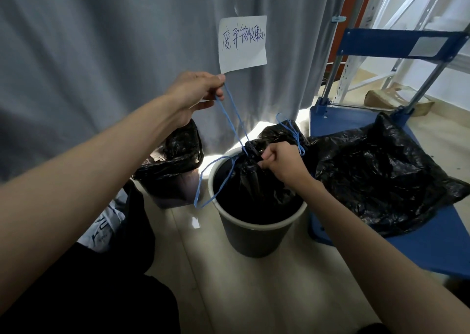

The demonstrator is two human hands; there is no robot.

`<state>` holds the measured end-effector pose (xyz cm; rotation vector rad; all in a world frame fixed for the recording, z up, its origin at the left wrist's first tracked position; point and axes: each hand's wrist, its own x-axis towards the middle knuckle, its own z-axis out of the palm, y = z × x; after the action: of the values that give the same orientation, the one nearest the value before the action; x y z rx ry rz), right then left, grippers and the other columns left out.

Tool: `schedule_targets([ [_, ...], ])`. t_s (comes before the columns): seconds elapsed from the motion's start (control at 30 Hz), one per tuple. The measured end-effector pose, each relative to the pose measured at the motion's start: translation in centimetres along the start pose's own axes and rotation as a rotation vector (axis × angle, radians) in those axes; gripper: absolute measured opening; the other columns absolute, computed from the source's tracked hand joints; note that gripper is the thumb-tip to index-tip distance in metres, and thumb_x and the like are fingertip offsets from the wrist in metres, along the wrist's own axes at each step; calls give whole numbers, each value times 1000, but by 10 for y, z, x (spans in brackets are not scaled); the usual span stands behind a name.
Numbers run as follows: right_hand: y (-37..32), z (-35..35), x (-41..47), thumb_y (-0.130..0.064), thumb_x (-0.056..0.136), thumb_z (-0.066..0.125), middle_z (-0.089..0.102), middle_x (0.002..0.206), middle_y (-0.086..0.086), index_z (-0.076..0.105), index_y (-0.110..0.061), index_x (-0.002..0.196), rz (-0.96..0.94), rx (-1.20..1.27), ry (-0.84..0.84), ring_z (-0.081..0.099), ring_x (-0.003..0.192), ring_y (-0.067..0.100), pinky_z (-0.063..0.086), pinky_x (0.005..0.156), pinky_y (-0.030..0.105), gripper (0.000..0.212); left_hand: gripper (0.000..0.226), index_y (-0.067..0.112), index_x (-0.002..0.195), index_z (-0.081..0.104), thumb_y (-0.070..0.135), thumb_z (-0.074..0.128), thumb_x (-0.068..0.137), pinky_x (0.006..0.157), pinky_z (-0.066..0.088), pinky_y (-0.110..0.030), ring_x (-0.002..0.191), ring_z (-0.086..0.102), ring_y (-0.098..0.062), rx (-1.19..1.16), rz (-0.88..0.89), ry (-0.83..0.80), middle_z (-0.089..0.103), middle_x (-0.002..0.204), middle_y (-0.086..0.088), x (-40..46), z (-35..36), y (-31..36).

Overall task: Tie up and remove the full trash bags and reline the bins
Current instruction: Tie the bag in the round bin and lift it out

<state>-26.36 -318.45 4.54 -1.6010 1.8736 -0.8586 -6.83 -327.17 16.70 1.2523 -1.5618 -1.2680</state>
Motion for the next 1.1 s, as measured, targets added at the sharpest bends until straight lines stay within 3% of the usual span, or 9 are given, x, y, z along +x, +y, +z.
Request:
schedule_targets([
  [0.17,14,-6,4,-10,78,80,54,64,-5,55,-20,65,48,-10,-29,50,60,4,37,56,13,30,21,22,75,56,25,60,96,71,45,-19,68,59,-8,-87,-9,87,59,64,7,1,-1,-6],
  [0.3,14,-9,7,-14,77,82,54,65,-6,56,-18,68,37,-11,-52,50,60,4,39,61,16,27,20,21,76,58,27,60,95,66,47,-18,68,59,-7,-116,21,96,60,67,6,-1,3,-7],
  [0.43,4,-7,6,-33,82,76,56,68,-7,62,-18,105,-40,223,148,53,65,1,40,63,13,31,13,22,84,61,31,64,93,67,47,-18,68,61,-6,-99,57,-26,59,66,9,-4,6,0],
  [0.5,3,-6,7,-24,90,67,57,67,-4,63,-18,118,-81,188,149,54,66,2,40,66,8,30,14,22,85,61,33,64,92,69,46,-19,68,60,-6,-88,84,-66,59,67,10,-6,8,1],
  [0.63,4,-1,6,-14,87,69,53,63,-2,67,-12,83,-11,53,113,52,68,14,44,72,24,5,14,23,83,62,33,65,91,75,43,-23,68,59,-8,-91,108,-119,59,68,9,-8,12,2],
  [0.73,9,2,5,-12,88,69,56,65,0,57,-16,65,-11,-6,124,54,72,16,48,76,29,26,14,22,81,61,31,65,92,75,45,-23,66,59,-7,-99,131,-105,59,67,9,-7,10,2],
  [0.9,20,-2,6,-5,87,63,62,70,8,56,-11,64,-10,-103,148,58,68,19,52,69,34,25,12,18,82,61,22,63,93,67,47,-18,60,58,-7,-175,143,14,58,63,7,-3,5,-1],
  [1.03,29,-3,8,-1,86,66,56,60,-6,54,-15,60,30,-97,159,53,58,1,48,58,23,32,11,17,83,62,20,63,94,60,46,-16,57,55,-5,-189,127,54,57,64,6,-3,5,-5],
  [1.1,29,-4,11,3,85,63,60,67,-4,62,-12,68,11,-78,166,52,60,1,47,61,20,23,11,17,83,62,23,65,92,56,44,-16,54,54,-5,-188,127,45,57,63,7,-4,7,-3],
])
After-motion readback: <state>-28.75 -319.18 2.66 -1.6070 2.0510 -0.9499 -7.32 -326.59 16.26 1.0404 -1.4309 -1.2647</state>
